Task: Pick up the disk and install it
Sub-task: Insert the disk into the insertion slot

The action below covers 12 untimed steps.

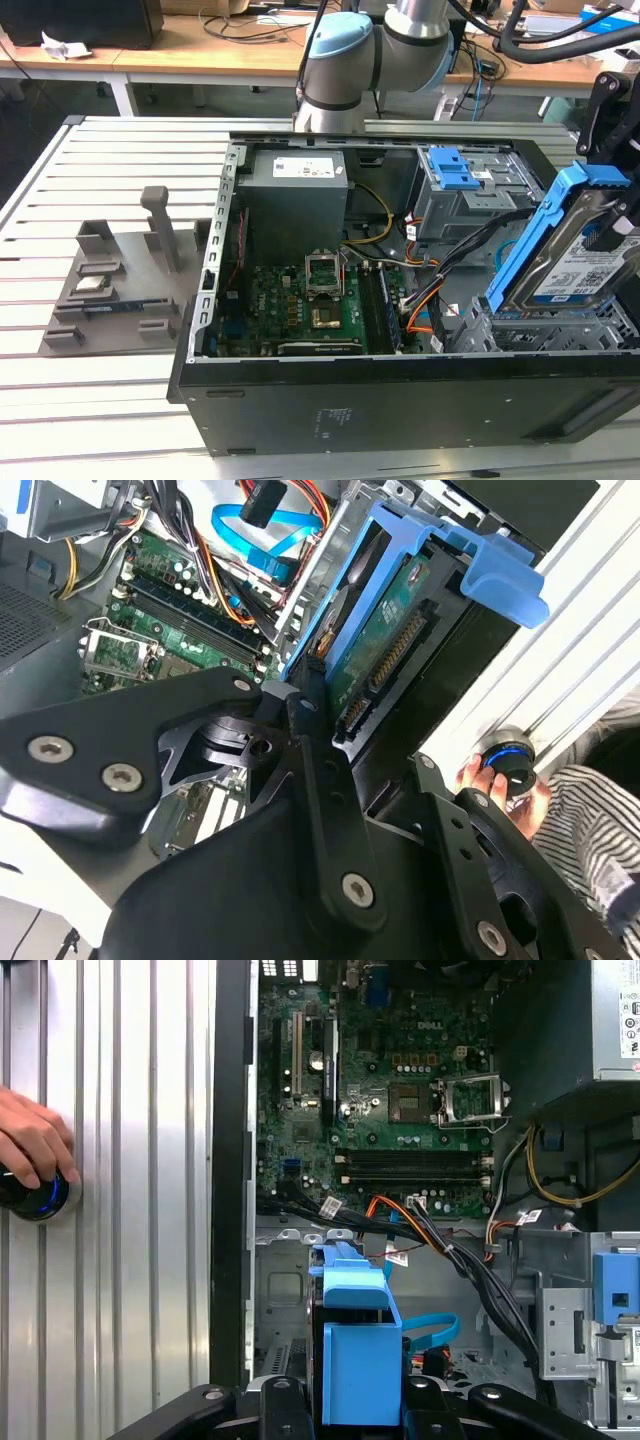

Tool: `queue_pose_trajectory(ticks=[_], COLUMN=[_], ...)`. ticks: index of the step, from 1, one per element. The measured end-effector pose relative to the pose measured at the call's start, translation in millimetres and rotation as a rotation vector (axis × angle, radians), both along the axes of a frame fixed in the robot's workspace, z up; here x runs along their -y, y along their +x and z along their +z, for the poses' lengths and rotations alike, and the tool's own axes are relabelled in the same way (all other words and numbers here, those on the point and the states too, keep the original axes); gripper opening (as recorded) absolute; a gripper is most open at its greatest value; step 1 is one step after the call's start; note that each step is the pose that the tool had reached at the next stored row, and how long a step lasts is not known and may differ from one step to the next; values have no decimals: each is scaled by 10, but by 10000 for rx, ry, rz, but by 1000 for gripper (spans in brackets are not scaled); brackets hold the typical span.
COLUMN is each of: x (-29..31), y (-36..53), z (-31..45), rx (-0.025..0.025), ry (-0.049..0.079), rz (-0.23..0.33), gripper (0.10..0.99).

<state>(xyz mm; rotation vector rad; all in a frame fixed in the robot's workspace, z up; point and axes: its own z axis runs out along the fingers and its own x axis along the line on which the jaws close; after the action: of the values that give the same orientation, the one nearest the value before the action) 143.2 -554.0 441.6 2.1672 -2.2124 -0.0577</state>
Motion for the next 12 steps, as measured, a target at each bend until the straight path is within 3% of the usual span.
queue_pose_trajectory(ticks=[7,12], x=[-2,-65], y=[0,5], z=[-92,-122], rx=[0,-1], ry=[-3,-1], rz=[0,-1], gripper=[361,361])
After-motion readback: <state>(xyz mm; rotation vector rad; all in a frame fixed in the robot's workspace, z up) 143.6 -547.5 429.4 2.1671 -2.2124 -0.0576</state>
